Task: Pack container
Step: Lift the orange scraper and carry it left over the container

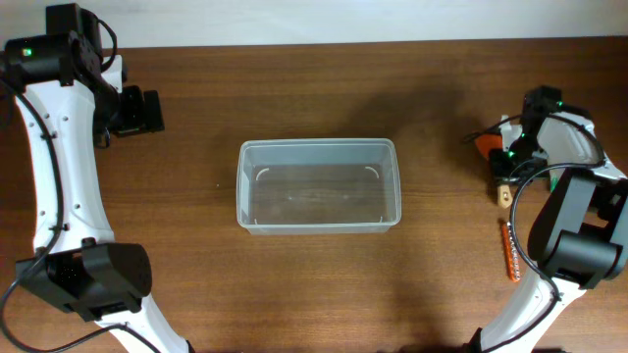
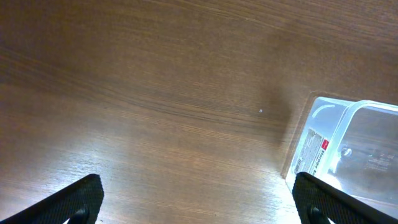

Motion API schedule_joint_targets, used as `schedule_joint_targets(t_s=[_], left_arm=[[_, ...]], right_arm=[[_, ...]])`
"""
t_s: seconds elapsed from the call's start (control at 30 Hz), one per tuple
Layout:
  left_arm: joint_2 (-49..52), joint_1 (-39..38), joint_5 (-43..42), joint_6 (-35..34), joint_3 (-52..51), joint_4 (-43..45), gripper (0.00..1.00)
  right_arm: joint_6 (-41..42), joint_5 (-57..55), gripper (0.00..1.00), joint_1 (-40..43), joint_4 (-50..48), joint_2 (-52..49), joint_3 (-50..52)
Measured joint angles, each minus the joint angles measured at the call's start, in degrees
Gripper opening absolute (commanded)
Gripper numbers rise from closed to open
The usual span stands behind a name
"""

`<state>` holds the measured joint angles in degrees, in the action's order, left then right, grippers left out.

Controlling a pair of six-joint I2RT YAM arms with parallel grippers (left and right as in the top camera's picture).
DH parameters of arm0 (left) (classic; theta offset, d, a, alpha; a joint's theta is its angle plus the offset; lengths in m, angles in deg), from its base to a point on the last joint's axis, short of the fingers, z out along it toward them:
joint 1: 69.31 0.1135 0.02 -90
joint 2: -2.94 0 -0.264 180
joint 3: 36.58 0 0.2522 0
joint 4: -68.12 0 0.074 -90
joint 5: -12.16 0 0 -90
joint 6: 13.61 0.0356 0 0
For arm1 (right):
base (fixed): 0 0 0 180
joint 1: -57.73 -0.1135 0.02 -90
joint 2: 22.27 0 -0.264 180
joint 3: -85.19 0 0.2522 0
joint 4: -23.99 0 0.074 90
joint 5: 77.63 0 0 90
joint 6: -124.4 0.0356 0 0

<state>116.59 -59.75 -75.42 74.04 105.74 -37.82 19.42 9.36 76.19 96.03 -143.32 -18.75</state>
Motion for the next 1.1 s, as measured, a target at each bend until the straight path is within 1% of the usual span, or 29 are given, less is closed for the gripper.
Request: schedule_joint_targets(t_s=[0.13,0.27,0.43,0.53,0.67,0.8,1.1], left_arm=[[0.0,0.0,0.0,0.0,0.0,0.02,0.99],[0.0,0.0,0.0,0.0,0.0,0.02,0.99],[0.0,0.0,0.0,0.0,0.0,0.02,0.99],[0.0,0.0,0.0,0.0,0.0,0.02,0.99],[0.0,0.0,0.0,0.0,0.0,0.02,0.99],[0.0,0.0,0.0,0.0,0.0,0.0,0.99],[0.0,0.0,0.0,-0.02,0.0,0.0,0.99]], right_arm=[[0.02,0.0,0.04,0.0,3.06,-0.02,-4.31],[0.0,0.0,0.04,-0.02,9.29,-0.09,-10.49],[-0.07,-0.22,0.04,-0.87,15.89,-0.09,-20.26],[-0.66,-0.44,0.04,-3.15,20.39,-0.09,-26.62],[-2.73,-0.57,0.04,-9.18,24.15,-0.09,-33.51],[-5.18,-0.55,0.04,-17.55,26.16,-0.09,-37.64],[-7.65,-0.42,0.04,-34.47,27.87,-0.09,-38.58]])
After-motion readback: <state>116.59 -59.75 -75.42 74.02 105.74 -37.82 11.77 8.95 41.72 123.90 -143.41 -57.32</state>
